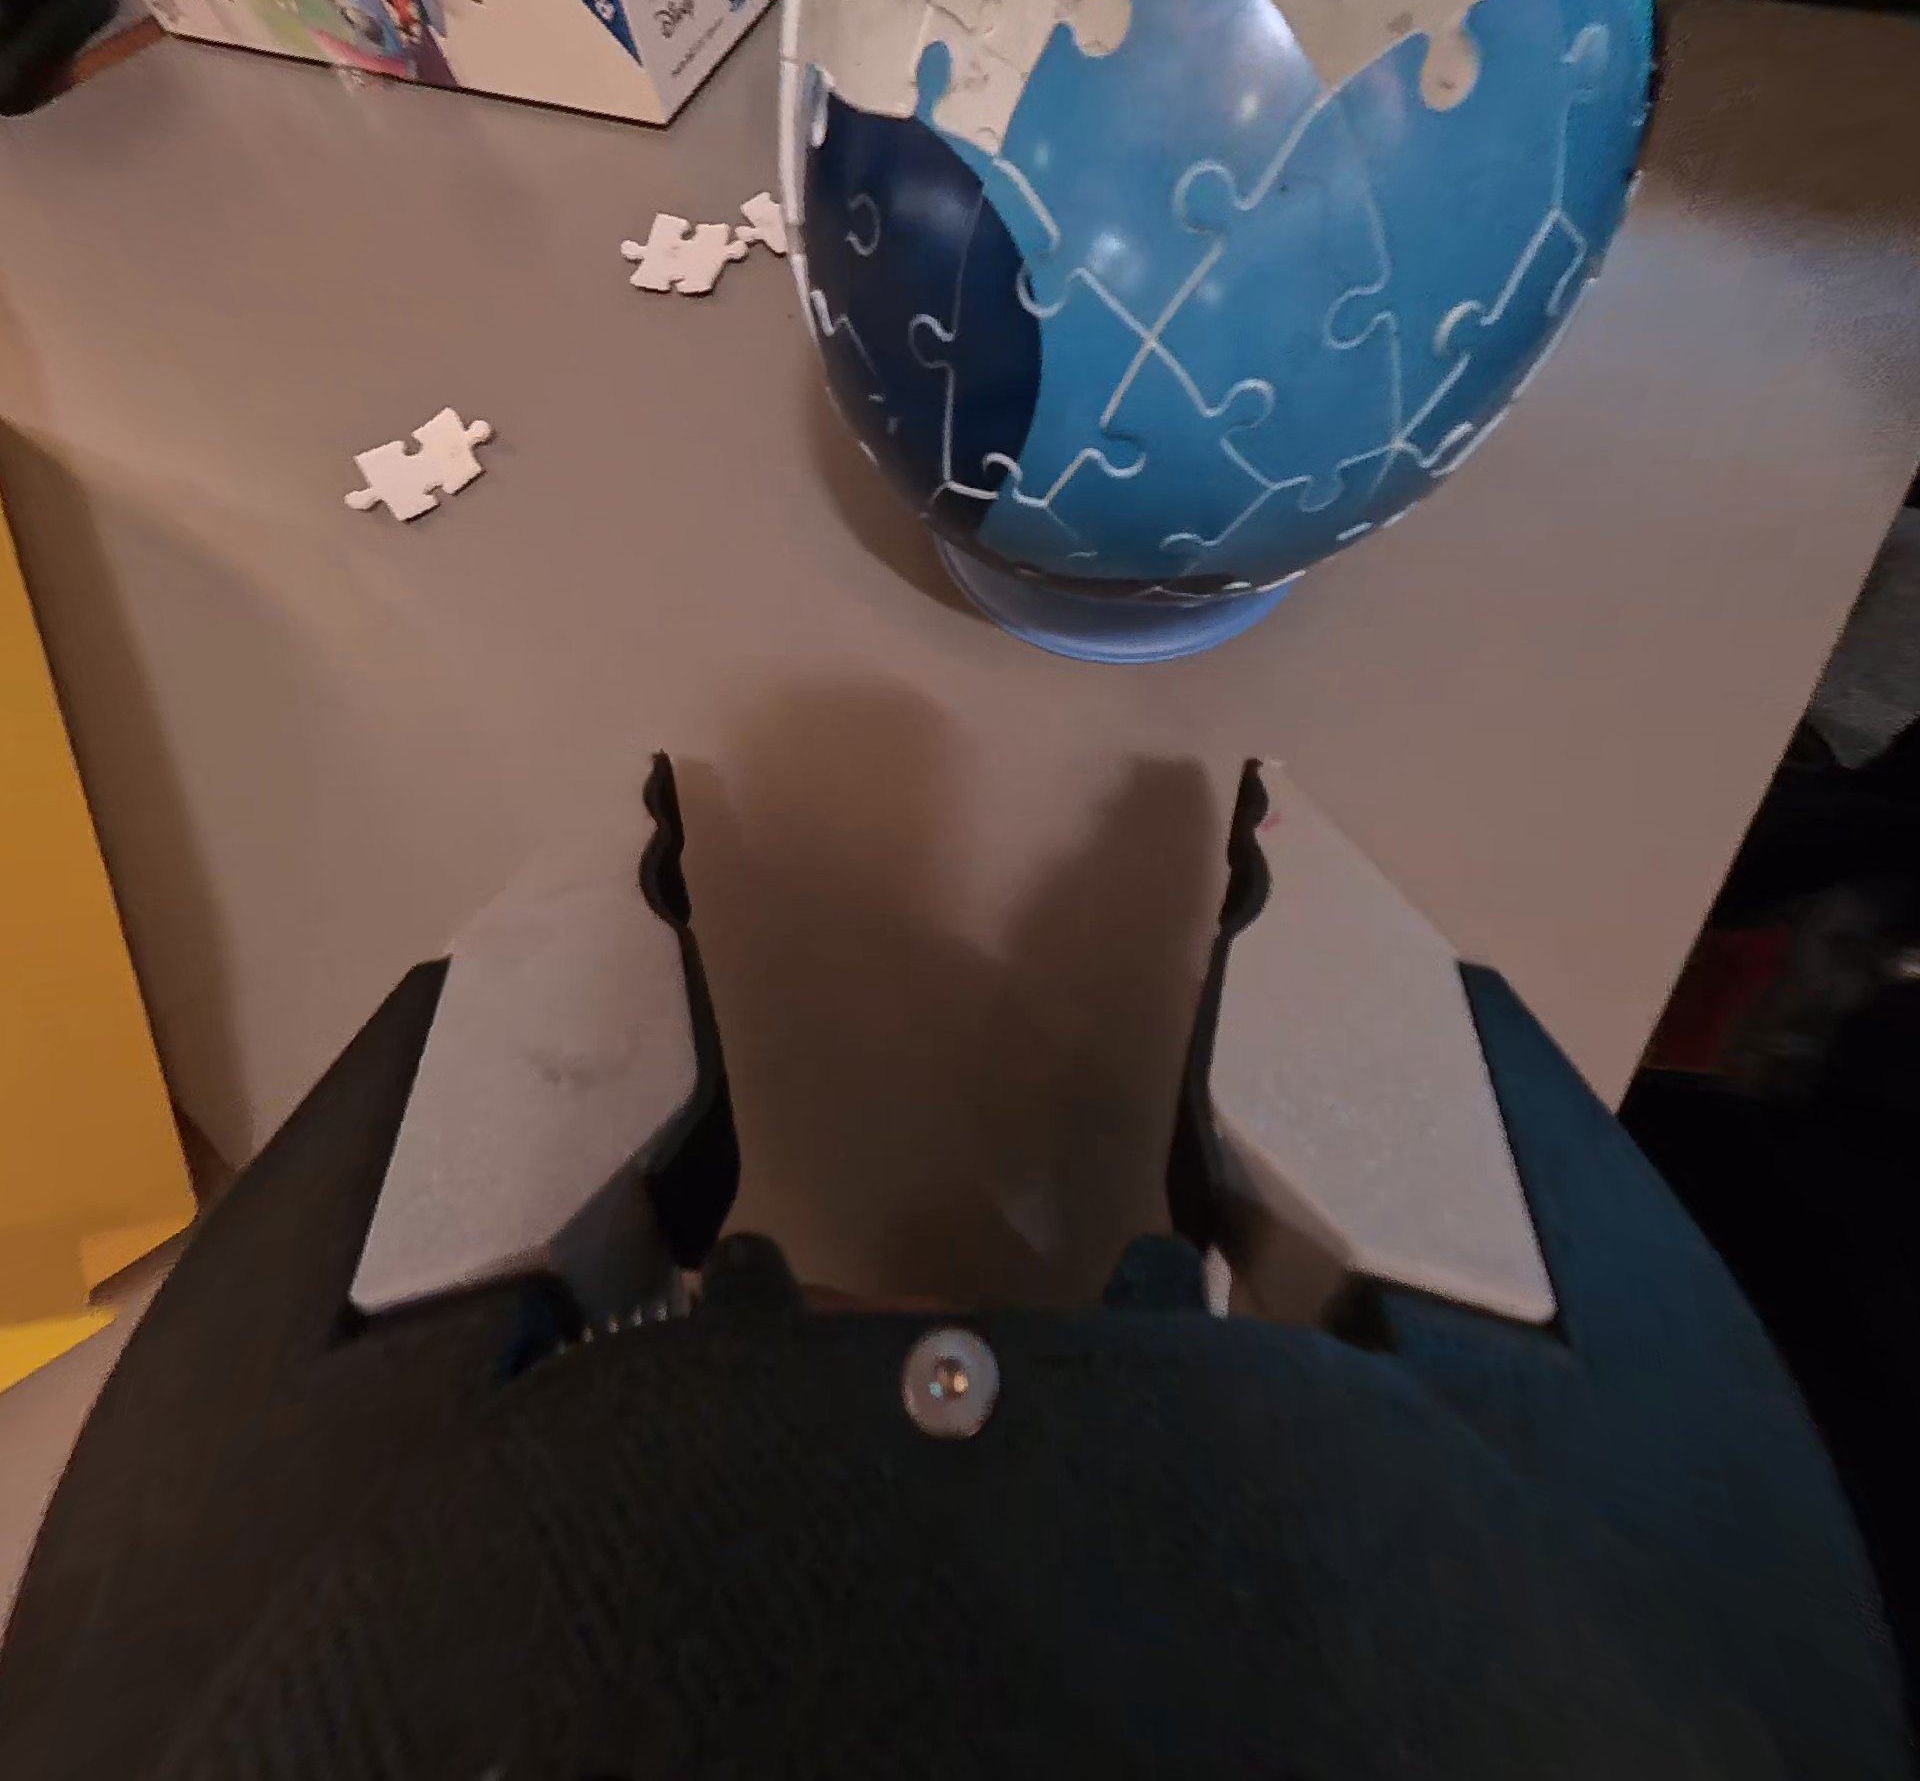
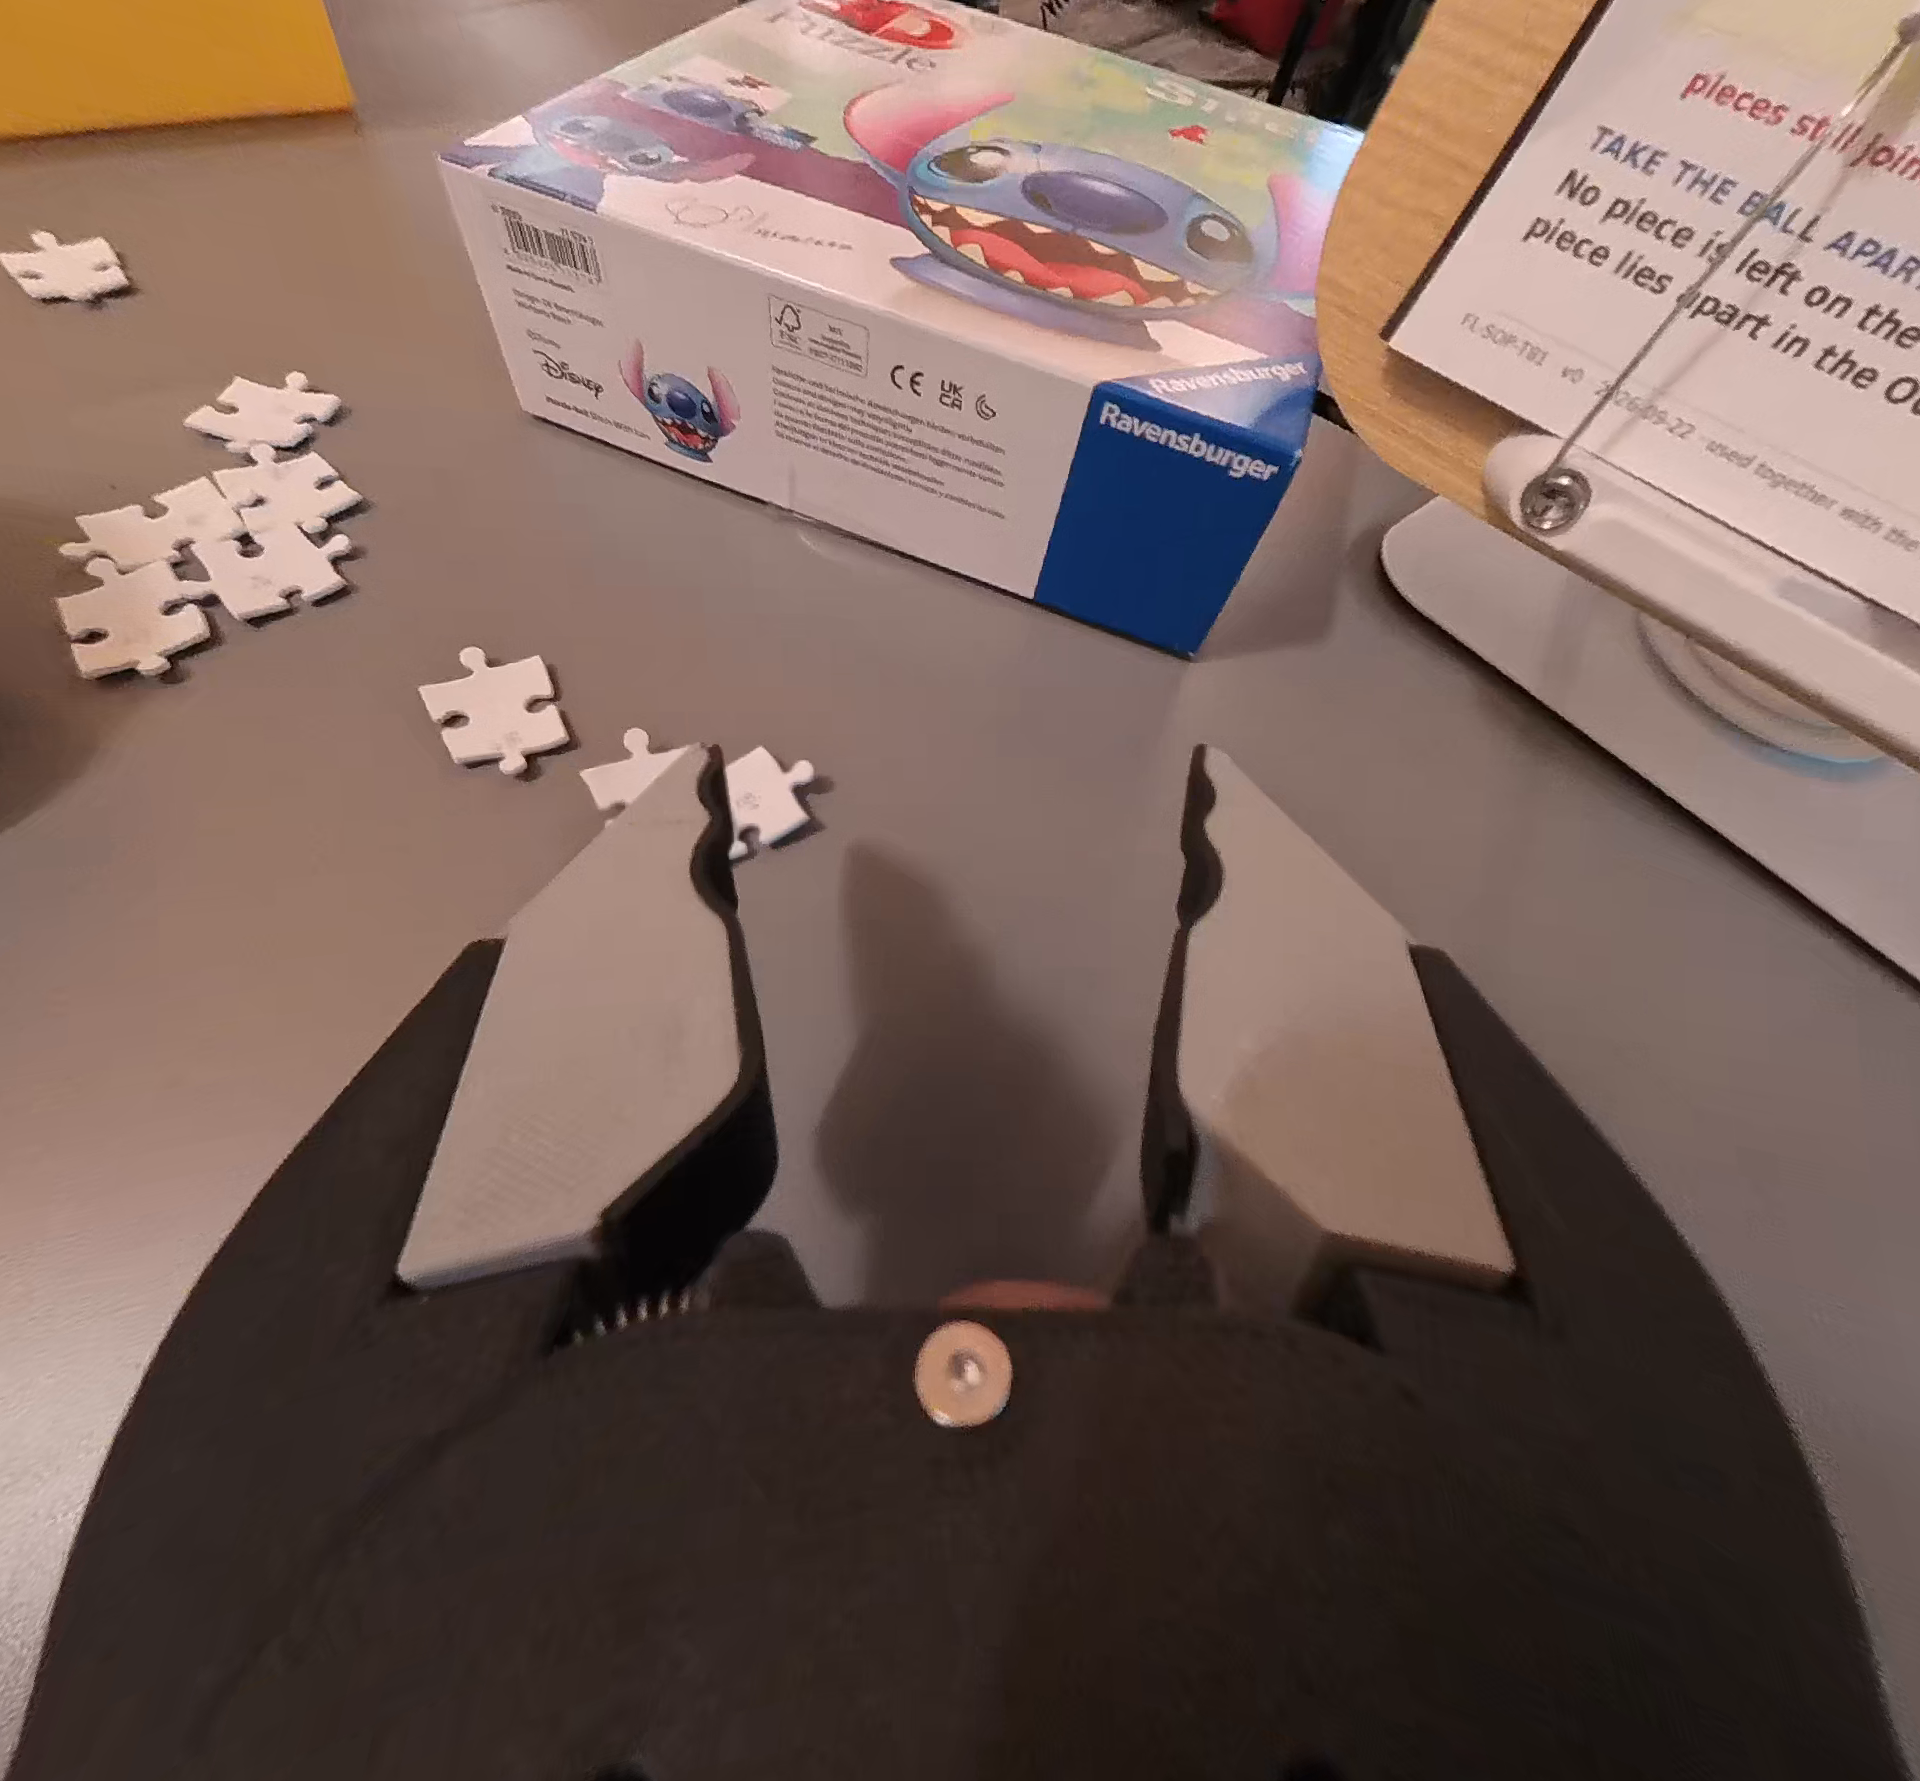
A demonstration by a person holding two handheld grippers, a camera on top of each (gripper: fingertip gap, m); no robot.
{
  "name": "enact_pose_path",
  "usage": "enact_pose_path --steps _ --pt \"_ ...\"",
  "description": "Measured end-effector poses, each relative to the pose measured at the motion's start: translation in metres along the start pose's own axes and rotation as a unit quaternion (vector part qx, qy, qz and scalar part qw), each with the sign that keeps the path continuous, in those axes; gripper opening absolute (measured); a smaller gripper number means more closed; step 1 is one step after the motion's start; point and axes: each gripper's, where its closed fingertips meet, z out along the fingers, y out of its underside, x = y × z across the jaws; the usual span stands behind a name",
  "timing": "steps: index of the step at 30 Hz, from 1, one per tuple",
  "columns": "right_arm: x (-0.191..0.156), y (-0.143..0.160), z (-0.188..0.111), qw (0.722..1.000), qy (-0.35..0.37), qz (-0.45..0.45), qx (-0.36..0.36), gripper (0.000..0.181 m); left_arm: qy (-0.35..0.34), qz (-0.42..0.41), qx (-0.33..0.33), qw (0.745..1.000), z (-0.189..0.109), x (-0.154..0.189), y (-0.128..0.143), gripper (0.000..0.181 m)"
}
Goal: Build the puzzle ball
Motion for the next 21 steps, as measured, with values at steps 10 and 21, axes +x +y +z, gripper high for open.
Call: enact_pose_path --steps 10,21 --pt "-0.071 -0.025 -0.022 0.975 -0.203 -0.020 0.084 0.083 0.078 0.020 0.030 0.996 0.000 0.015 -0.011 0.099" --pt "-0.202 -0.020 -0.039 0.888 -0.454 -0.074 0.018 0.097 0.156 -0.004 0.051 0.986 0.011 0.013 -0.029 0.105"
